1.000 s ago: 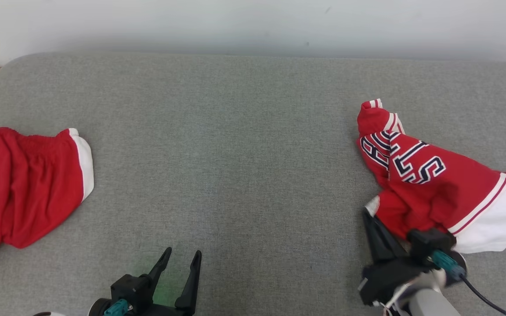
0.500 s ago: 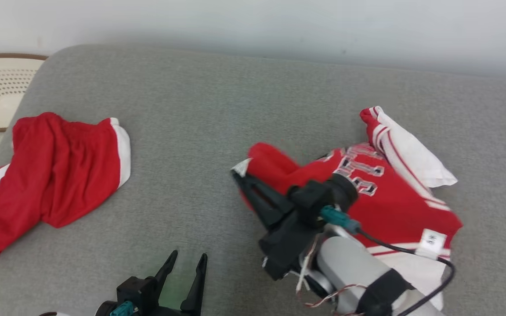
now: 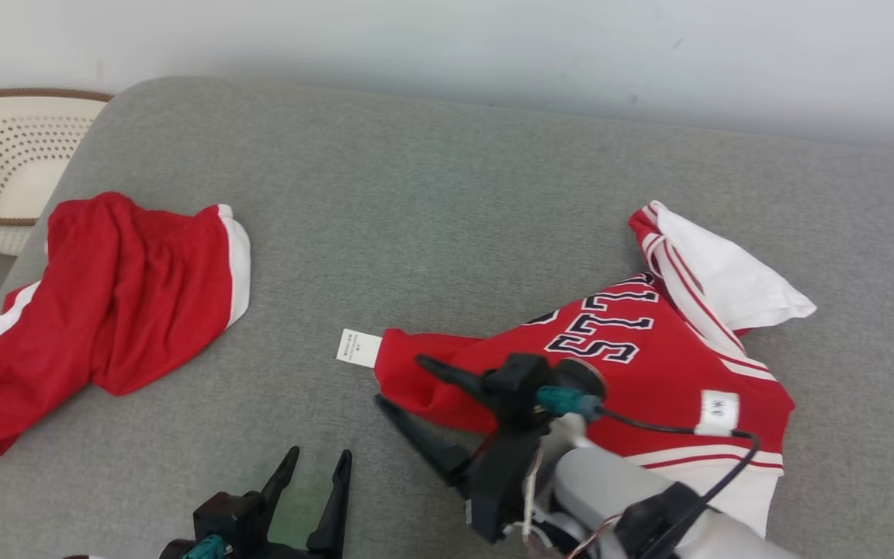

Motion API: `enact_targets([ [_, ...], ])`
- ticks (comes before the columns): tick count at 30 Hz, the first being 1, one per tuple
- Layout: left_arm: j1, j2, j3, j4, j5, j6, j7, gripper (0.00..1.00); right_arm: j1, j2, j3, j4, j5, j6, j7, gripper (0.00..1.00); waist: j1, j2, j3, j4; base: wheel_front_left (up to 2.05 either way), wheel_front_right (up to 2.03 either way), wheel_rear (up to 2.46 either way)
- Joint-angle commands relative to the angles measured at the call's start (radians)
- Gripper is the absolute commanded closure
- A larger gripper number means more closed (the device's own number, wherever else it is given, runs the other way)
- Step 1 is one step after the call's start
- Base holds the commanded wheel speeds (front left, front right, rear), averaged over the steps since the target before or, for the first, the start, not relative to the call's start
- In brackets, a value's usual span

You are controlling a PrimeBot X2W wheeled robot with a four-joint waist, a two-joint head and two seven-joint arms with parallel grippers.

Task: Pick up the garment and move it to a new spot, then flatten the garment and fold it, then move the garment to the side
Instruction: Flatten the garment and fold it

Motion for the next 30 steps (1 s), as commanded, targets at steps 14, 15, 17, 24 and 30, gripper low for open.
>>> enact_targets([
  [14,0.03,0.001,0.081,0.0,0.047,0.001,-0.001,0.0,0.235,-0.155,-0.523,-0.043,-0.148,0.0,-0.024,0.0,-0.0001,-0.0001,-0.055,-0.161,0.0,0.0,0.0],
  [15,0.031,0.001,0.081,-0.001,0.049,0.0,-0.001,0.0,0.267,-0.152,-0.565,-0.044,-0.163,0.0,-0.024,0.0,-0.0001,-0.0001,-0.057,-0.167,0.0,0.0,0.0],
  [17,0.035,0.001,0.083,0.001,0.052,-0.006,-0.001,0.0,0.319,-0.149,-0.642,-0.047,-0.2,0.0,-0.024,0.0,-0.0001,-0.0001,-0.06,-0.177,0.0,0.0,0.0],
  [24,0.046,0.001,0.08,0.006,0.052,-0.011,-0.001,0.0,0.402,-0.14,-0.754,-0.031,-0.255,0.0,-0.024,0.0,-0.0001,-0.0001,-0.067,-0.184,0.0,0.0,0.0],
  [30,0.039,0.001,0.067,0.005,0.05,-0.014,-0.001,0.0,0.365,-0.146,-0.782,-0.003,-0.294,0.0,-0.024,0.0,-0.0001,-0.0001,-0.058,-0.16,0.0,0.0,0.0],
])
